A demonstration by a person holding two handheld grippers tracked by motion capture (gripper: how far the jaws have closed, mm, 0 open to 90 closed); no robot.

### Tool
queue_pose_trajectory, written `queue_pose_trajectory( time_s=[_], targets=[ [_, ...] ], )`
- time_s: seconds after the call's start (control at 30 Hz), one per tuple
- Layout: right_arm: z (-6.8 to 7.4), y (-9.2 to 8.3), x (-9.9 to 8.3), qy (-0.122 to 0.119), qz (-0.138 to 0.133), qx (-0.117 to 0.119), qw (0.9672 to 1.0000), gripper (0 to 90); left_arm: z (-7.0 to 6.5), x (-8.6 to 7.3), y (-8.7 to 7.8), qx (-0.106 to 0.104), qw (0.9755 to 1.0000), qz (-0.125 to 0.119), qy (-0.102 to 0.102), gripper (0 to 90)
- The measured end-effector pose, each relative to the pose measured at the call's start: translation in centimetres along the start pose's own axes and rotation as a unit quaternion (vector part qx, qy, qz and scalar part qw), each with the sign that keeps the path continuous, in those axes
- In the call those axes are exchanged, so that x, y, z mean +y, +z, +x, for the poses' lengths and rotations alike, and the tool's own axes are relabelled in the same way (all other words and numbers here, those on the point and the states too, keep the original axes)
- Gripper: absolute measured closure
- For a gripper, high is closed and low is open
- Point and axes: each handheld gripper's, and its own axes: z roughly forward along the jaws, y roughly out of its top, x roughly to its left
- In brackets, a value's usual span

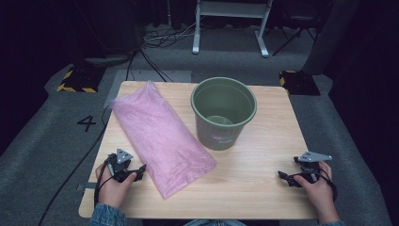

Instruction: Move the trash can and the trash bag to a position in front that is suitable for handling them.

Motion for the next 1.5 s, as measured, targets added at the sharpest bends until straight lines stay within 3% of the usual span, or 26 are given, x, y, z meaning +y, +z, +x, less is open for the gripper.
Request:
queue_pose_trajectory(
  time_s=[0.23, 0.37, 0.43, 0.47, 0.53, 0.6, 0.73, 0.97, 1.0, 1.2, 1.3, 1.43, 1.5],
  targets=[
    [0.0, 0.0, 0.0, 0.000, 0.000, 0.000, 1.0000, 0.2, -0.1, 2.0, -1.1, -0.025, 0.9992, -0.029, 0.010, 22.7],
    [0.0, 0.0, 0.0, 0.000, 0.000, 0.000, 1.0000, 0.7, -0.8, 3.1, -1.7, -0.058, 0.9974, -0.041, 0.007, 23.0],
    [0.0, 0.0, 0.0, 0.003, -0.002, -0.001, 1.0000, 5.2, -0.9, 3.4, -1.8, -0.064, 0.9969, -0.046, 0.006, 23.0],
    [0.1, -0.4, 0.2, 0.023, -0.019, -0.014, 0.9995, 28.3, -1.3, 4.0, -2.0, -0.072, 0.9960, -0.052, 0.011, 22.8],
    [0.2, -0.7, 0.7, 0.035, -0.019, 0.004, 0.9992, 22.9, -1.5, 4.4, -2.2, -0.073, 0.9956, -0.056, 0.017, 22.9],
    [0.4, -1.0, 1.1, 0.039, -0.026, 0.008, 0.9989, 21.6, -1.9, 5.2, -2.5, -0.075, 0.9939, -0.071, 0.039, 22.8],
    [1.2, -2.7, 3.9, 0.011, -0.052, 0.021, 0.9984, 25.2, -3.2, 7.5, -3.3, -0.088, 0.9898, -0.087, 0.071, 22.0],
    [1.8, -3.8, 7.3, -0.011, -0.062, 0.031, 0.9975, 26.2, -4.4, 10.4, -2.9, -0.100, 0.9867, -0.092, 0.088, 22.2],
    [1.9, -4.0, 8.0, -0.014, -0.066, 0.033, 0.9972, 26.2, -4.8, 11.4, -2.6, -0.107, 0.9848, -0.096, 0.097, 22.2],
    [2.1, -4.7, 10.9, -0.024, -0.082, 0.032, 0.9958, 26.2, -5.5, 14.3, -1.9, -0.132, 0.9816, -0.118, 0.072, 19.4],
    [2.2, -5.0, 12.7, -0.036, -0.090, 0.028, 0.9948, 26.3, -5.7, 16.1, -1.7, -0.141, 0.9788, -0.134, 0.064, 19.4],
    [2.6, -5.2, 15.0, -0.055, -0.093, 0.022, 0.9939, 25.7, -6.2, 18.0, -1.5, -0.144, 0.9770, -0.141, 0.069, 20.4],
    [2.7, -5.2, 15.2, -0.065, -0.090, 0.020, 0.9936, 24.7, -6.4, 18.9, -1.3, -0.146, 0.9764, -0.140, 0.076, 21.5]
  ],
)
